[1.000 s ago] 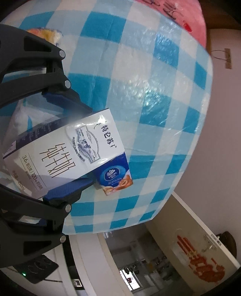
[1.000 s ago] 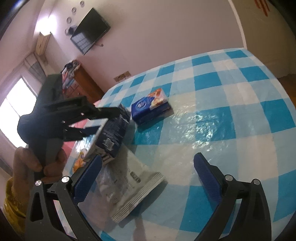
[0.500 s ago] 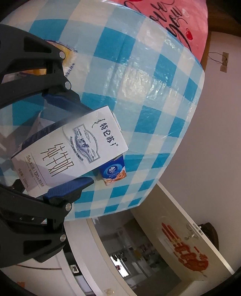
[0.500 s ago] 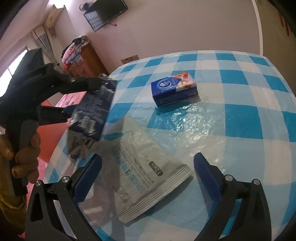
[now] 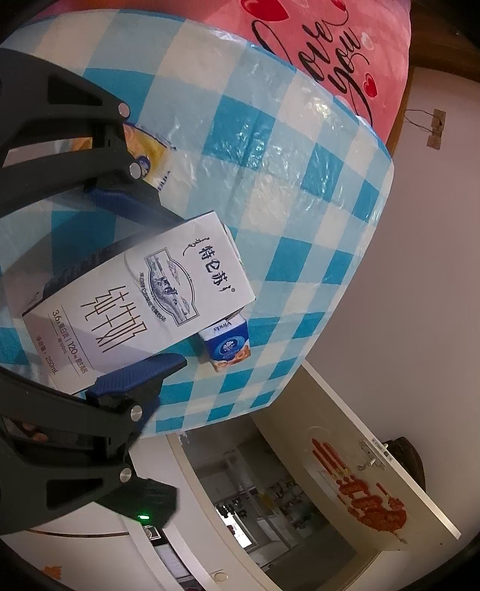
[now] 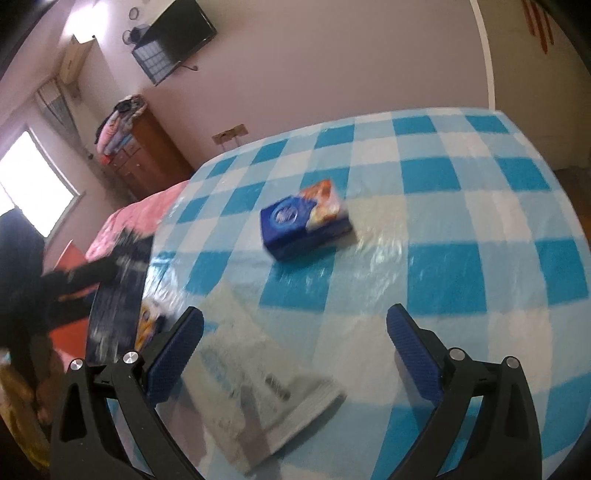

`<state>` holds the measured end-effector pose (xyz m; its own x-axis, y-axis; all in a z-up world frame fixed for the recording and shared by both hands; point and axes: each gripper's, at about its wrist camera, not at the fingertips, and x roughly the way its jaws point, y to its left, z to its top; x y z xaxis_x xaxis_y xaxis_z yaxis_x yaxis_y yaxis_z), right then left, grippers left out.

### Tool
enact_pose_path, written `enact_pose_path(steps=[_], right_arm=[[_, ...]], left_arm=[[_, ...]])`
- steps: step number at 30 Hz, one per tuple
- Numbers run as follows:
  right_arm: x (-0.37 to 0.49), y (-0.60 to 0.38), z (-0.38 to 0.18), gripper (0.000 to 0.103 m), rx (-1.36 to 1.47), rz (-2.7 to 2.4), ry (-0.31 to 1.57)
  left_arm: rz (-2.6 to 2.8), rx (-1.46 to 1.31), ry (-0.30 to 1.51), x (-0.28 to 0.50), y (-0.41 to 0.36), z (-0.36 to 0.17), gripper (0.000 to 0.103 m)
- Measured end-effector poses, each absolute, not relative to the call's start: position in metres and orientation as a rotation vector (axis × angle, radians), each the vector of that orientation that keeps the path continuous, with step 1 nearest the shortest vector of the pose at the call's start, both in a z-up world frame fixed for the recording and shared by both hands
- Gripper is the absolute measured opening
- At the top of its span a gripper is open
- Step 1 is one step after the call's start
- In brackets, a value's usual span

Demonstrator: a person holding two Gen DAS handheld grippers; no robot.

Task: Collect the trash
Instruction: 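Grasp the blue Vinda tissue pack with the right tool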

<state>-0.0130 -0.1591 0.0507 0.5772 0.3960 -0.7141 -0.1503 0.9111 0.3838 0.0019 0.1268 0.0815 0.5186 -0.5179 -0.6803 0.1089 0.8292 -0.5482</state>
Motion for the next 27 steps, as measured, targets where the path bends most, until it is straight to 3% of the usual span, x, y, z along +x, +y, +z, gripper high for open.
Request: enact_pose_path(steps=[21, 23, 25, 27], right_arm=[[0.074, -0.12, 0.034, 0.098, 0.086, 0.323, 0.923], [0.076, -0.117, 0.031, 0.096, 0.06, 0.309, 0.925], [0.077, -0.116, 0.028, 0.084, 0.052, 0.31, 0.934], [0.076, -0.114, 0.028, 0.082, 0.031, 0.304, 0.927]], left_arm=[[-0.412, -0.448, 0.978, -0.013, 0.138, 0.066, 0.069], [-0.417, -0.446, 0.98, -0.013, 0.136, 0.065, 0.069], [-0.42, -0.446, 0.981, -0.013, 0.135, 0.065, 0.069], [-0.423, -0.444, 0.98, -0.013, 0.134, 0.065, 0.069]])
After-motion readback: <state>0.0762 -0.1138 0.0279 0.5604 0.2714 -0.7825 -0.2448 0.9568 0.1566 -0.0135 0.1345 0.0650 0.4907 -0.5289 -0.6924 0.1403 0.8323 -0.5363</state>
